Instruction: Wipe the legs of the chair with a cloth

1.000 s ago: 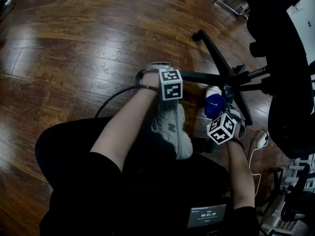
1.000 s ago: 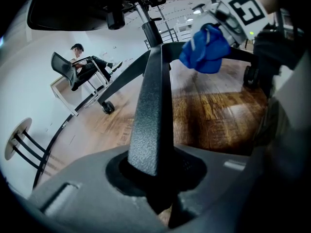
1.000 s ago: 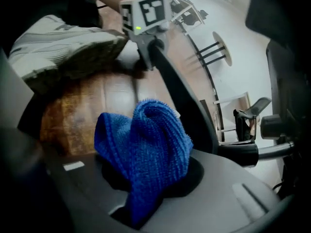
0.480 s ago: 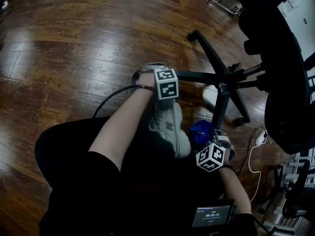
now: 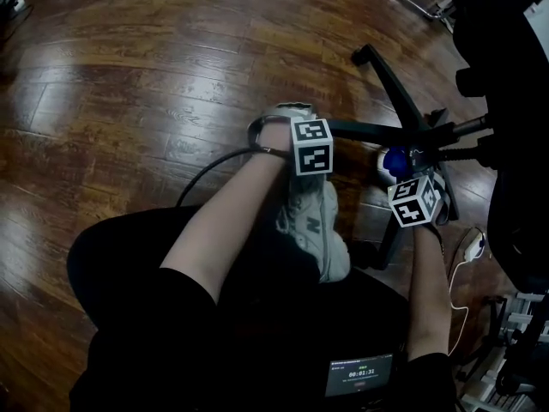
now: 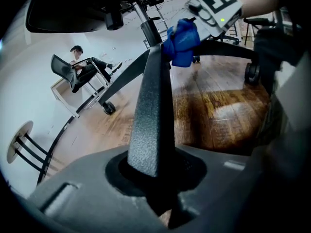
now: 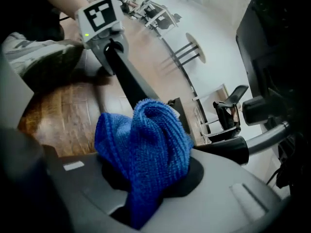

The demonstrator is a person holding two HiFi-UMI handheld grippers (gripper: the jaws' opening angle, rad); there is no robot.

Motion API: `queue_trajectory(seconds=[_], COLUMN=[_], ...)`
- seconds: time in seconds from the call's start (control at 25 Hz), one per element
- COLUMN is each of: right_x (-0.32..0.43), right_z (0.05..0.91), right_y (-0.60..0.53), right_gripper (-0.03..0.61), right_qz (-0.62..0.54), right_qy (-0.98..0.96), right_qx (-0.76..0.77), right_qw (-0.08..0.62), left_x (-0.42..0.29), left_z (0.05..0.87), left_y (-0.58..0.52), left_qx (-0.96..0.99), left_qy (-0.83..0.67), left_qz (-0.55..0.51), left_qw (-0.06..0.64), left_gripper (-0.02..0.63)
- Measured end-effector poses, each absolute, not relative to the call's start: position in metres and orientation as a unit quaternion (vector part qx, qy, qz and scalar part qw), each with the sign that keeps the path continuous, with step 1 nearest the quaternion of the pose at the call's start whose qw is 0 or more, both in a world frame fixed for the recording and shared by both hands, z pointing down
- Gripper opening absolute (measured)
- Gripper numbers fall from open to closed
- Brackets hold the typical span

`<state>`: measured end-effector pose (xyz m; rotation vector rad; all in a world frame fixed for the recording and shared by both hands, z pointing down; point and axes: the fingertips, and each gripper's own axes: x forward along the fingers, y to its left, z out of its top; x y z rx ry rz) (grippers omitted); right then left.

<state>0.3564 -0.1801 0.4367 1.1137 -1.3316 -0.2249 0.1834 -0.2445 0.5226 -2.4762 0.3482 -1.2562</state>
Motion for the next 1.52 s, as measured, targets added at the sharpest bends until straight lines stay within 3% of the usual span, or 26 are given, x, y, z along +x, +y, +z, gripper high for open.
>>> queue_trajectory(seconds=[0.32,0.88,1.52], right_x=[0.352,0.287,0.356], right_z=[0.439,0.498,0.441], right_y=[-0.171,0.014,-0.18], right_gripper=[0.091,0.091,0.094], right_qz=[-0.109,-0.059,-0.098], right_qy=[-0.578,-0.63,-0.575], right_qx=[0.487,0.353,0.491], right_qw=[0.646,0.689,0.648], left_x=[0.182,0.179,0.183], left_z=[0.522,0.522,0.525], left_y=[-0.243,-0.232,-0.245], left_qx=[-0.873,-0.883,-0.868], left_qy=[0.123,0.112,0.122], left_qz=[-0.441,-0.435,-0.45], left_qw=[0.165,0.135,0.173], left_gripper=[0.078,0.077,0.077])
